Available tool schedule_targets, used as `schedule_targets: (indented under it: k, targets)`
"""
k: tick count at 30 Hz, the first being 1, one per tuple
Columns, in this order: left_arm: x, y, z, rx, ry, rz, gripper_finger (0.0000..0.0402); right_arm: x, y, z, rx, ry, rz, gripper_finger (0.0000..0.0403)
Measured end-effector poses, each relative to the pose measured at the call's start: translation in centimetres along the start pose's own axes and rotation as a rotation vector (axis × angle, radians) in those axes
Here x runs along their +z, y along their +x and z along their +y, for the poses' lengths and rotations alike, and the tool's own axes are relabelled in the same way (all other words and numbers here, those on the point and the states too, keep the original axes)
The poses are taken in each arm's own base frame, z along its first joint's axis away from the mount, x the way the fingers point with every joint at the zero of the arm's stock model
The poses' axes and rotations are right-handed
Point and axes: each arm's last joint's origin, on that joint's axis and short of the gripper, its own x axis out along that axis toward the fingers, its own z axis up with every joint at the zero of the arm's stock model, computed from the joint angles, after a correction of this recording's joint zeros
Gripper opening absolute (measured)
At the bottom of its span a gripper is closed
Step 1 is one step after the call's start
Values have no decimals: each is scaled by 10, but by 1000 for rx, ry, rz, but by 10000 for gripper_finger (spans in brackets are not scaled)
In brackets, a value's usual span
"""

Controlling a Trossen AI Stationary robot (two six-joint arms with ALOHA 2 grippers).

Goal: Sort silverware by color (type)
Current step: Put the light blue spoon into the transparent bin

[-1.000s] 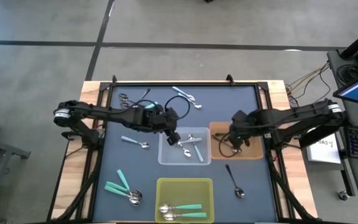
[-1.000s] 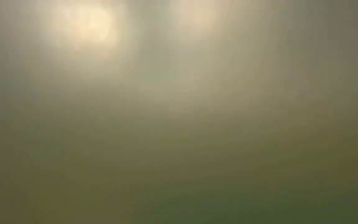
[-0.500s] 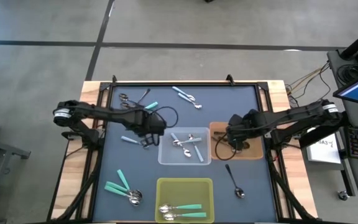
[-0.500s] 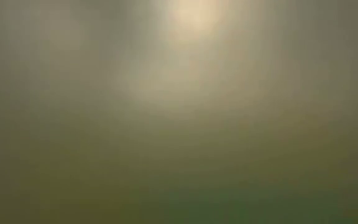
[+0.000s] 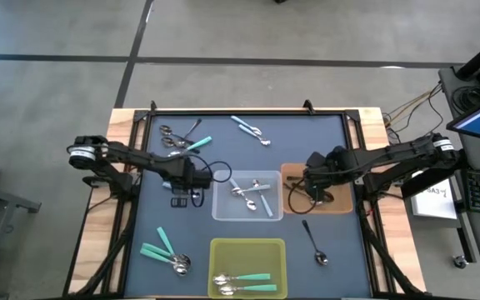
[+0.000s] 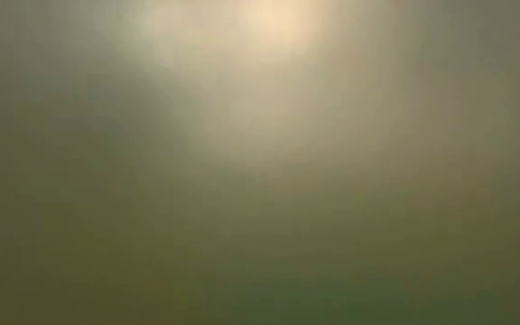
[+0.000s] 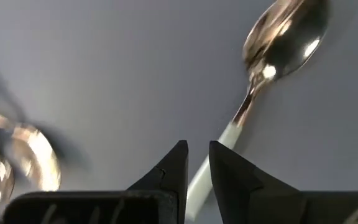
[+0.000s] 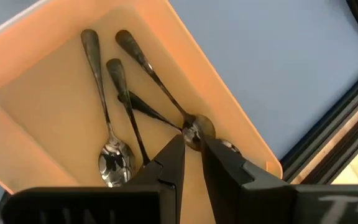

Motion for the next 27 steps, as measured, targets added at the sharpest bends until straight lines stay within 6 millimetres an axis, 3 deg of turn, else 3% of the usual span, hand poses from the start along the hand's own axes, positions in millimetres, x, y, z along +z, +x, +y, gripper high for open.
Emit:
schedule_targets:
  k: [8, 12, 21, 27]
  targets:
    - [-2, 12, -2, -57, 137, -44, 49, 0, 0, 0, -7, 44, -11, 48]
    - [1, 14, -2, -75, 127, -55, 48, 1, 0, 0, -4, 46, -13, 48]
    - [11, -4, 1, -82, 82, -118, 48, 2, 0, 2, 13, 55, -31, 48]
    - [1, -5, -4, -186, -7, -93, 48, 2, 0, 2, 15, 87, -31, 50]
